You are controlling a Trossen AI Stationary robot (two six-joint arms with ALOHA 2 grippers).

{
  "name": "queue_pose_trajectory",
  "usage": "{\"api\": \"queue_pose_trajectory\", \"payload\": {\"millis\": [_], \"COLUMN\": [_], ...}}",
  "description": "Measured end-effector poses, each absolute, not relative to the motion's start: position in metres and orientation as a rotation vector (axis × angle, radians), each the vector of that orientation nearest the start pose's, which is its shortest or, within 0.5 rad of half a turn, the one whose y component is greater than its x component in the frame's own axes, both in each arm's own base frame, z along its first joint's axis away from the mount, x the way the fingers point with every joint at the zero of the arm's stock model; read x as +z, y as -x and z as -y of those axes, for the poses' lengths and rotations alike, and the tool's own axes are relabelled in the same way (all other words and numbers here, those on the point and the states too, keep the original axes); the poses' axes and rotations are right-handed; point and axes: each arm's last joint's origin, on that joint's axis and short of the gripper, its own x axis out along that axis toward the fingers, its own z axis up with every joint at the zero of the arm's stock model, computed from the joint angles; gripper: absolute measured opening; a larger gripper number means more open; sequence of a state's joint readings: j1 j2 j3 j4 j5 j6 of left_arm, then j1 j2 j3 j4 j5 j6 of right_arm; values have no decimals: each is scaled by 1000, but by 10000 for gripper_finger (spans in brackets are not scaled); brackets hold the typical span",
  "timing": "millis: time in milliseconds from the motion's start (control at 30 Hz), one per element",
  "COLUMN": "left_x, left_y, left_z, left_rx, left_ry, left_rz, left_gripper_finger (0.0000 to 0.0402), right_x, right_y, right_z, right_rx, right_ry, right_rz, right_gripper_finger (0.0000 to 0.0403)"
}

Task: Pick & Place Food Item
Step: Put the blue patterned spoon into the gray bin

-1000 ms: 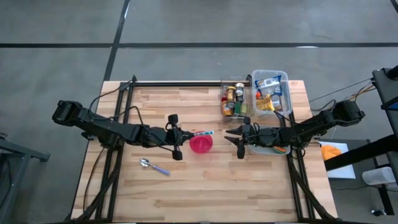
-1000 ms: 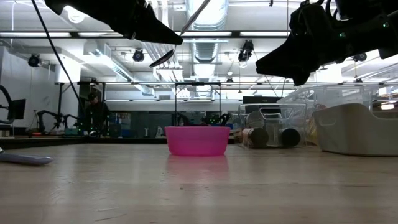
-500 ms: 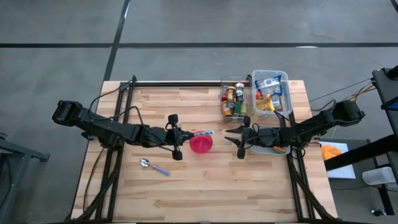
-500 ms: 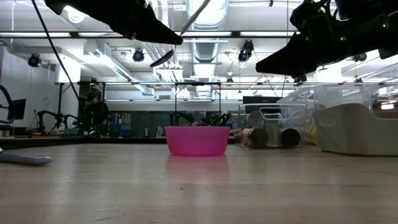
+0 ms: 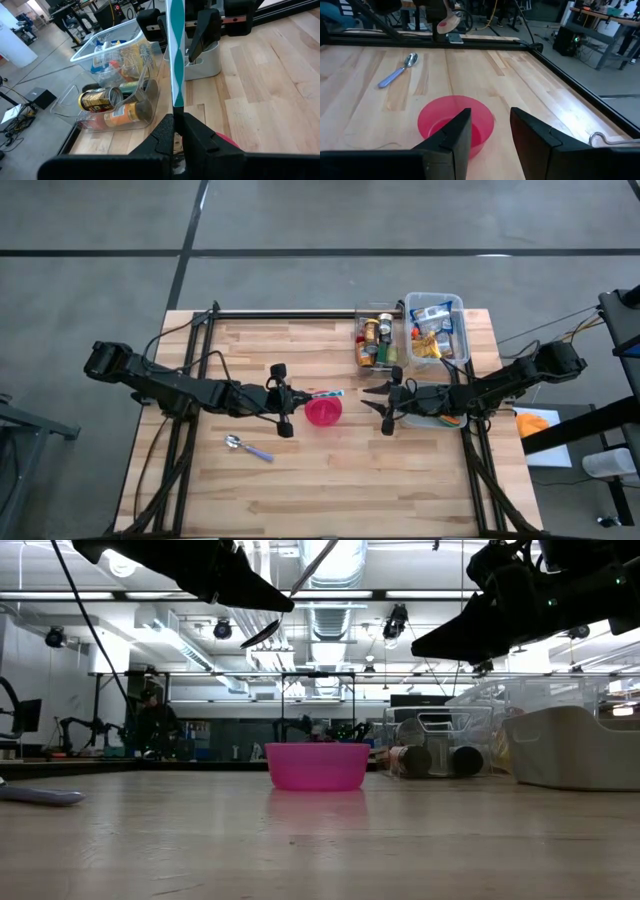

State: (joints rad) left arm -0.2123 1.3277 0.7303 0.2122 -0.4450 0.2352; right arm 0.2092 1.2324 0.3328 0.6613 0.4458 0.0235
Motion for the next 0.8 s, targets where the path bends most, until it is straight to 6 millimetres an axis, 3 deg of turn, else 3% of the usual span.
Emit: {"api": "queue_pose_trajectory", "payload": {"millis": [133, 500, 800], "left_x": [236, 236, 236], "left_y": [-276, -276, -276], "left_z": [47, 47, 47], "left_rx": [186, 187, 187], "left_ry": [-356, -349, -350], "left_rz": [-392, -391, -392], "left_gripper_finger": [25, 25, 25], "right_x": [176, 176, 176], "right_y": [-221, -221, -221], "right_z": [-34, -34, -34], "right_rx": [-242, -246, -245], "right_ry": [27, -2, -2], "right_rz": [-218, -214, -214], "right_gripper_finger": [157, 294, 362]}}
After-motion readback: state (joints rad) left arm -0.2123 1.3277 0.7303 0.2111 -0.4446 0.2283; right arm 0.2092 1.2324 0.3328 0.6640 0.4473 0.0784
